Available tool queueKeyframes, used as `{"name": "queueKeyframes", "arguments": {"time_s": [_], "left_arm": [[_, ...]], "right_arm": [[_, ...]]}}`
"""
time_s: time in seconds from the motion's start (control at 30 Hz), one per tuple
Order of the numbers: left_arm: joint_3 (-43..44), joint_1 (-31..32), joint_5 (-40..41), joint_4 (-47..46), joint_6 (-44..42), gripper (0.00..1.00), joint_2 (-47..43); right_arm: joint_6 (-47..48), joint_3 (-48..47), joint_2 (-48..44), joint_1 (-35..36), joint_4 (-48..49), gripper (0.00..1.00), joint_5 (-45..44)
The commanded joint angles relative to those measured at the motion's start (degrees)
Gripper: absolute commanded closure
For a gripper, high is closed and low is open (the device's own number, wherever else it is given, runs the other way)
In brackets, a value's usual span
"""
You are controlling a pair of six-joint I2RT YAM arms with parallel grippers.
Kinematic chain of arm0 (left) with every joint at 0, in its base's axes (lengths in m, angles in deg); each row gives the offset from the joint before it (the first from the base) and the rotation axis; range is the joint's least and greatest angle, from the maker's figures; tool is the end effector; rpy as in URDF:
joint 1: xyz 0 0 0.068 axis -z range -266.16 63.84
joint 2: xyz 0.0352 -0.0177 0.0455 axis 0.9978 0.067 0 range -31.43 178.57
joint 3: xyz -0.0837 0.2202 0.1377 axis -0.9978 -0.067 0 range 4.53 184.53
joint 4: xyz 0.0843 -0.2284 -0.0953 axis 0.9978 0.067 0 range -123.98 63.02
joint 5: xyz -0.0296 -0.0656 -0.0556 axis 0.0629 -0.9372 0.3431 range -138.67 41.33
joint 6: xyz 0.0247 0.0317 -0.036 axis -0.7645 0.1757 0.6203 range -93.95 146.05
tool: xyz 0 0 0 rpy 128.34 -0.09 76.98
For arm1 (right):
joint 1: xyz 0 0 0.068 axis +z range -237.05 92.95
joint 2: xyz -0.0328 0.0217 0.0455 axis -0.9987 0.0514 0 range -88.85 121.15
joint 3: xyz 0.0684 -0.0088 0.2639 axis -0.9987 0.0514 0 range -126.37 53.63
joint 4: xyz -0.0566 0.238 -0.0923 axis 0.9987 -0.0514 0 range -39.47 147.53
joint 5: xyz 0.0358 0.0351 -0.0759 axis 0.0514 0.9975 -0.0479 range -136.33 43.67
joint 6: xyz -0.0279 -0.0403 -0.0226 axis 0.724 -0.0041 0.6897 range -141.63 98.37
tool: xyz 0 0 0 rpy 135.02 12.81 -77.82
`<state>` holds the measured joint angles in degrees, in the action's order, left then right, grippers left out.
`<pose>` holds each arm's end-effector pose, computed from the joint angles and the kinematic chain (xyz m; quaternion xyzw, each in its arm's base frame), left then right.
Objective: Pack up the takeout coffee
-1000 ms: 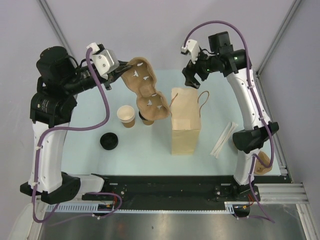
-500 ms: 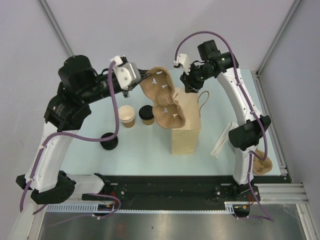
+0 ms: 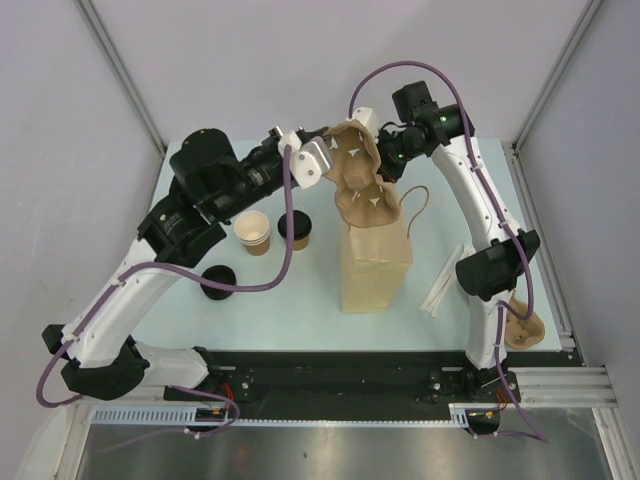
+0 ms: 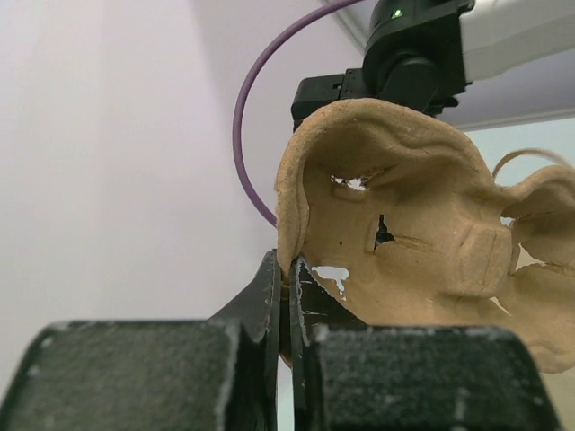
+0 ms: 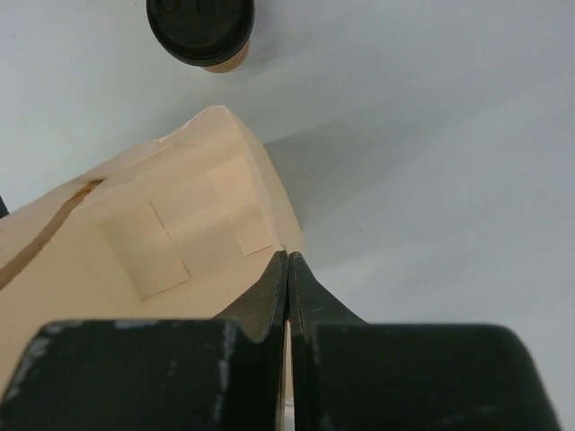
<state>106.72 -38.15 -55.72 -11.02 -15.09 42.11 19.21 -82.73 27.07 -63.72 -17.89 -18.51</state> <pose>0.1575 -0.1815 0.5477 0.5026 0.4451 -0.0855 0.7361 0.3649 0.1755 0.4062 -0.5530 0.7459 0.1821 0.3236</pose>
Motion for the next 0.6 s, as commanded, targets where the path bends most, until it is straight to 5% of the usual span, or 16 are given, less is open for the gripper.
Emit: {"name": "queueKeyframes", "arguments": {"time_s": [0.0,0.57], "left_arm": [[-4.62,1.38,5.99,-6.69,-6.83,1.0,0.12],[-9.55,6.39,9.51,-11.36,-12.12,1.0,-2.87]], "right_arm": [[-3.74,-1.46,-3.77,0.4,-0.52,1.0,2.51],[-16.84,-6.29,-2.01,6.37,-0.69,1.0,-10.58]]}}
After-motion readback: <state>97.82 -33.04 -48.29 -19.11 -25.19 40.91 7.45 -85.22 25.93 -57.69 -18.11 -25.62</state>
